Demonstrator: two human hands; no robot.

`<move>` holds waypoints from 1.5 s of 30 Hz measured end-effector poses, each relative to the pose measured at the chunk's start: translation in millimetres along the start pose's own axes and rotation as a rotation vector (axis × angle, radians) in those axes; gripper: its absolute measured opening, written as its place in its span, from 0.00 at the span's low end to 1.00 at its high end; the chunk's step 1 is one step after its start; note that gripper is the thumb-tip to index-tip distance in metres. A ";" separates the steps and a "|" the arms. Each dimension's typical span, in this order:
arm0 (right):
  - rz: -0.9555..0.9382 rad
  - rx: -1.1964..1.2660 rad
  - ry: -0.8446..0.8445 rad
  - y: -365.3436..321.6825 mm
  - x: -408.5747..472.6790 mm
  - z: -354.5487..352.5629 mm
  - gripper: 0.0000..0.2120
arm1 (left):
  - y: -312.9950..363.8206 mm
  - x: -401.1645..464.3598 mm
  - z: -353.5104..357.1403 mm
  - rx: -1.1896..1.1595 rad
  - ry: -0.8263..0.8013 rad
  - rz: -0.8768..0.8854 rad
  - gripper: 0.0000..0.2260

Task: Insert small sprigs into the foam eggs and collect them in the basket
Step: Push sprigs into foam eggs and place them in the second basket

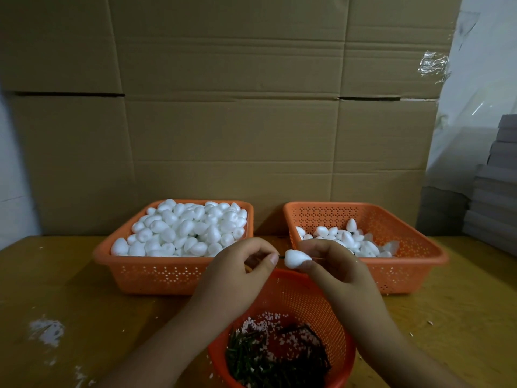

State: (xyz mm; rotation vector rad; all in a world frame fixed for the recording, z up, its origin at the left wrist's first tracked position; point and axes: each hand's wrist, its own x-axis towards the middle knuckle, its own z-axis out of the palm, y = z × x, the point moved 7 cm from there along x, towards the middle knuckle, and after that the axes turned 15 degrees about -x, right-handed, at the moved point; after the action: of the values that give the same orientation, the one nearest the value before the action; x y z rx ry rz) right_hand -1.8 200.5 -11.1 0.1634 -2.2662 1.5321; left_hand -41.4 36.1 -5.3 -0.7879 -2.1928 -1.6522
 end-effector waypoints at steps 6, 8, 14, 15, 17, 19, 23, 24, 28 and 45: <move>-0.015 -0.014 0.025 3.3 2.5 -1.6 0.05 | 4.4 -0.5 -1.3 -0.011 0.015 0.026 0.11; -0.025 -0.022 -0.004 3.1 2.7 0.4 0.06 | 4.9 -0.7 -1.4 -0.009 0.022 0.025 0.10; -0.056 0.013 -0.013 -0.3 0.9 0.9 0.04 | 3.3 -0.3 -1.6 -0.058 0.038 -0.005 0.07; -0.059 0.025 -0.008 -0.6 0.5 0.9 0.04 | 2.5 -0.7 -1.4 -0.068 0.036 -0.012 0.06; -0.062 0.039 0.004 -0.3 0.4 0.4 0.05 | 1.4 -1.4 -1.5 -0.079 0.035 -0.021 0.06; -0.070 0.010 0.016 -0.3 0.8 0.0 0.06 | 0.9 -1.7 -1.8 -0.082 0.040 -0.025 0.06; -0.094 -0.025 0.018 -1.2 1.2 -0.2 0.08 | 1.2 -0.8 -2.5 -0.089 0.042 -0.022 0.06; -0.106 -0.034 0.013 -2.1 1.0 0.0 0.09 | 1.2 -0.6 -3.0 -0.094 0.043 -0.020 0.06; -0.138 -0.061 0.005 -4.4 0.7 0.8 0.11 | 1.0 0.1 -3.9 -0.096 0.042 -0.017 0.06; -0.177 -0.099 0.115 -12.8 -4.9 -7.6 0.11 | 3.1 2.0 -6.0 0.031 0.023 0.026 0.06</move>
State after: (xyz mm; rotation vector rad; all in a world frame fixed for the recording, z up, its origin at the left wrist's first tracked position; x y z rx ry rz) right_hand 8.7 201.8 0.5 0.2349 -2.1694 1.3032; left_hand -41.9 31.5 0.0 -0.7821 -2.1774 -1.6031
